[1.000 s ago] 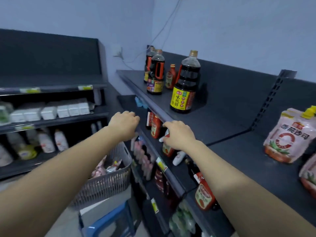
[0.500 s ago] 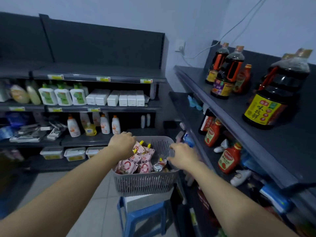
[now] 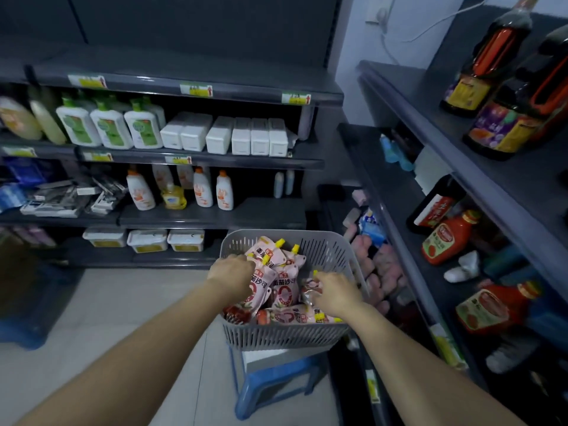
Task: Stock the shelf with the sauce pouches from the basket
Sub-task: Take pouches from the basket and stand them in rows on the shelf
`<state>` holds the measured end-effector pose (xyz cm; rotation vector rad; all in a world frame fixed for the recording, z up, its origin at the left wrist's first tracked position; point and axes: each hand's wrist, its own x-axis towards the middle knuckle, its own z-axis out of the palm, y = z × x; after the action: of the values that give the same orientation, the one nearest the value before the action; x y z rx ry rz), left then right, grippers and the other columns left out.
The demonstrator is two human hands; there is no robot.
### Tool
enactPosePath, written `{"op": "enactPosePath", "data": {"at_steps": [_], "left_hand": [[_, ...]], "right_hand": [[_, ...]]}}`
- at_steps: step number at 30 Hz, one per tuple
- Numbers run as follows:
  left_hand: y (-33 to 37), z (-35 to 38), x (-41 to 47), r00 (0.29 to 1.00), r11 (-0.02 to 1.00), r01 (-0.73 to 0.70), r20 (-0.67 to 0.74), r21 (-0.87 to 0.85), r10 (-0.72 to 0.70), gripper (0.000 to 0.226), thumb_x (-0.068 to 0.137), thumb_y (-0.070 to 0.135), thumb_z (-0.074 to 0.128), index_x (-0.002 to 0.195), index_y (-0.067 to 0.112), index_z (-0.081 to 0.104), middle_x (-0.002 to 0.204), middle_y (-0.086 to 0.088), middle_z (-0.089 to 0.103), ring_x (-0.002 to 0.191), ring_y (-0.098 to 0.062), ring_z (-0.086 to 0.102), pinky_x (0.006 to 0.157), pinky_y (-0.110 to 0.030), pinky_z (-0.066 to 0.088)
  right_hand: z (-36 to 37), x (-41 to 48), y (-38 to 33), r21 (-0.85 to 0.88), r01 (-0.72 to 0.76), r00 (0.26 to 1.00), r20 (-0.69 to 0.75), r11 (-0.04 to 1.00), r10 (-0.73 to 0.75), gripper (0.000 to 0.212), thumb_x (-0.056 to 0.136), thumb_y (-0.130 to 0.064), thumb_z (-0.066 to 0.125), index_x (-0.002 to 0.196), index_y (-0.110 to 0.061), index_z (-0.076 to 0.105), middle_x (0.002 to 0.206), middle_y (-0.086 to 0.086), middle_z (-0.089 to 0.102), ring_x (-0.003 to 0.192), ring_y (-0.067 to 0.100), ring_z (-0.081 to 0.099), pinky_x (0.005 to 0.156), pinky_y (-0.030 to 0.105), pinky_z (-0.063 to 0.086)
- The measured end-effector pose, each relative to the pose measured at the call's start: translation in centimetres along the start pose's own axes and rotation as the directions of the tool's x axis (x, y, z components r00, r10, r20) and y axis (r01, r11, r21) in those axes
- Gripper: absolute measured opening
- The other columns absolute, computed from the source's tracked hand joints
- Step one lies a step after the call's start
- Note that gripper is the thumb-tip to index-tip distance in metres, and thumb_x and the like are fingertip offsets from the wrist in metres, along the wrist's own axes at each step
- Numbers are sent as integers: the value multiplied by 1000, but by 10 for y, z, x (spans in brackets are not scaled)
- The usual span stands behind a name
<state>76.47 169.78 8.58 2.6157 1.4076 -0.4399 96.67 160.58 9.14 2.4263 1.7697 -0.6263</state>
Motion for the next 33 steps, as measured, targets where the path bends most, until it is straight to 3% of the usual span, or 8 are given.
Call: {"op": "enactPosePath", "data": {"at_steps": [6,10,15,19,22,24,28,33], "left_hand": [[0,39,51,988,989,101,127,-107,-88,50,86,31,62,130,11,48,141,-11,42,125,-29,46,98,-40,44],[2,70,81,964,948,220,200,-228,-176,75,85,30,65,145,6,26,155,-14,17,137,-32,33,105,-42,40],[5,98,109,923,830,367,278,-420,-268,84,89,19,59,151,6,3,154,-17,18,133,-36,38,105,-45,40],[6,106,122,889,713,456,232,-532,-395,78,83,6,58,149,9,17,145,-17,32,127,-37,44,100,-47,43],[1,108,130,879,713,469,201,-520,-431,57,80,15,66,132,7,45,132,-15,47,116,-34,53,94,-46,48],[0,101,132,884,731,467,243,-498,-399,40,77,21,70,114,9,59,118,-13,57,100,-29,61,84,-41,53],[2,92,135,895,735,445,292,-512,-337,34,81,17,69,114,11,63,108,-13,67,95,-27,66,77,-35,54],[-4,90,129,924,714,382,264,-587,-278,40,77,26,74,112,10,65,109,-13,65,96,-29,64,81,-36,53]], "right_hand": [[38,58,23,2,-2,981,195,1000,1,33,87,-33,60,116,-19,60,122,5,62,109,29,59,81,34,49],[67,86,45,-15,-59,924,378,998,61,32,88,-32,60,117,-20,62,122,4,63,109,26,60,90,33,49],[105,106,57,-82,-71,858,502,994,103,36,87,-30,57,120,-17,59,129,10,57,114,26,56,79,33,39],[120,119,56,-132,-53,857,503,990,112,39,87,-27,61,124,-14,56,132,14,53,122,31,49,93,37,46],[124,124,54,-60,-110,856,501,992,126,11,91,-19,53,98,-19,62,108,8,60,109,26,59,79,28,46],[130,126,55,45,-211,843,513,976,159,9,90,-18,50,92,-17,58,106,10,61,101,26,59,70,23,40],[138,126,56,283,-386,841,499,878,209,5,84,-16,56,88,-15,55,101,10,62,90,24,60,48,20,32],[139,121,53,517,-510,848,435,688,302,22,76,-15,60,98,-11,63,102,12,64,83,24,60,48,18,35]]}}
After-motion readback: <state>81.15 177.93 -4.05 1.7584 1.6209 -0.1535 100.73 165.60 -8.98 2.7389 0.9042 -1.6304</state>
